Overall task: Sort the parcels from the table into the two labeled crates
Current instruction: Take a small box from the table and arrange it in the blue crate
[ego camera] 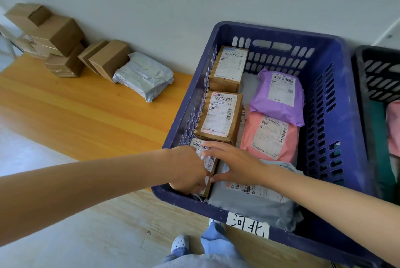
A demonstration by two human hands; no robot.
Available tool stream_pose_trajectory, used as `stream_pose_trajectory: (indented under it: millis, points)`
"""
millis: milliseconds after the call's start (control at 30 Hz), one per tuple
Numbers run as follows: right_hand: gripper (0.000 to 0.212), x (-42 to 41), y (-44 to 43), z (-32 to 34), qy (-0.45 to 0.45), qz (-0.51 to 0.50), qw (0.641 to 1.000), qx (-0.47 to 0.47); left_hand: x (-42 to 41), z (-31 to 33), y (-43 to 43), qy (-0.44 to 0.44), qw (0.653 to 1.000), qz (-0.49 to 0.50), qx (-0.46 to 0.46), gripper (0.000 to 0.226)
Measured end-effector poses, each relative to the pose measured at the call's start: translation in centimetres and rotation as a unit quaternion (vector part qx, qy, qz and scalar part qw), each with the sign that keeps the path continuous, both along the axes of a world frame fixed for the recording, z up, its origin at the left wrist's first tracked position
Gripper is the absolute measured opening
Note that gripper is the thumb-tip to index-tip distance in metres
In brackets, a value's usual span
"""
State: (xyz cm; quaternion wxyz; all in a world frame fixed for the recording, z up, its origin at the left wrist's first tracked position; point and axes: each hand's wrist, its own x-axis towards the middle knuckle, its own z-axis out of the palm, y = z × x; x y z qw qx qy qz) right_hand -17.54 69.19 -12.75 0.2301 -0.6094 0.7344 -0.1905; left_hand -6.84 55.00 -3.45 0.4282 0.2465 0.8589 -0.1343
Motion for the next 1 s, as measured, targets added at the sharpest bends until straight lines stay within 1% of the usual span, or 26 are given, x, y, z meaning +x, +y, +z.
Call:
stream_pose_trajectory:
  millis: [100,167,267,367,500,567,700,833,900,1000]
  points:
    - [0.074,-0.5,0.6,0.6,0.011,-0.008,1.000,0.005,-0.2,0.5,-0.1,0.012,1.000,0.004,0.011,0.043]
    - [0.074,-0.9,1.0,1.2,0.021,-0.019,1.000,0.000,-0.5,1.0,-0.2,0.035,0.999,0.001,0.028,0.043]
    - [0.075,-1.7,1.3,2.4,0.020,-0.051,0.998,-0.031,-1.0,1.9,-0.6,0.083,0.995,0.004,0.058,0.043]
    - [0.075,-2.7,1.0,4.3,0.035,-0.084,0.994,-0.062,-1.6,3.1,-1.5,0.158,0.983,0.019,0.091,0.042]
    - [0.075,-3.4,-0.9,7.5,0.052,-0.116,0.983,-0.133,-1.8,4.8,-3.6,0.262,0.958,0.055,0.101,0.044]
    - [0.078,-3.7,-2.4,9.2,0.059,-0.133,0.977,-0.156,-1.5,5.8,-5.2,0.308,0.943,0.069,0.107,0.042]
    - [0.081,-3.7,-6.7,12.1,0.067,-0.173,0.968,-0.169,-0.2,8.1,-10.1,0.363,0.919,0.112,0.103,0.043]
    - [0.079,-2.2,-11.7,13.9,0.067,-0.193,0.962,-0.183,1.9,9.4,-15.4,0.393,0.903,0.139,0.102,0.044]
    - [0.078,-0.3,-15.6,14.6,0.066,-0.198,0.959,-0.191,4.0,10.0,-19.1,0.404,0.895,0.153,0.108,0.043]
    - [0.074,2.2,-21.1,15.0,0.090,-0.190,0.961,-0.182,6.9,10.4,-24.1,0.419,0.881,0.179,0.126,0.042]
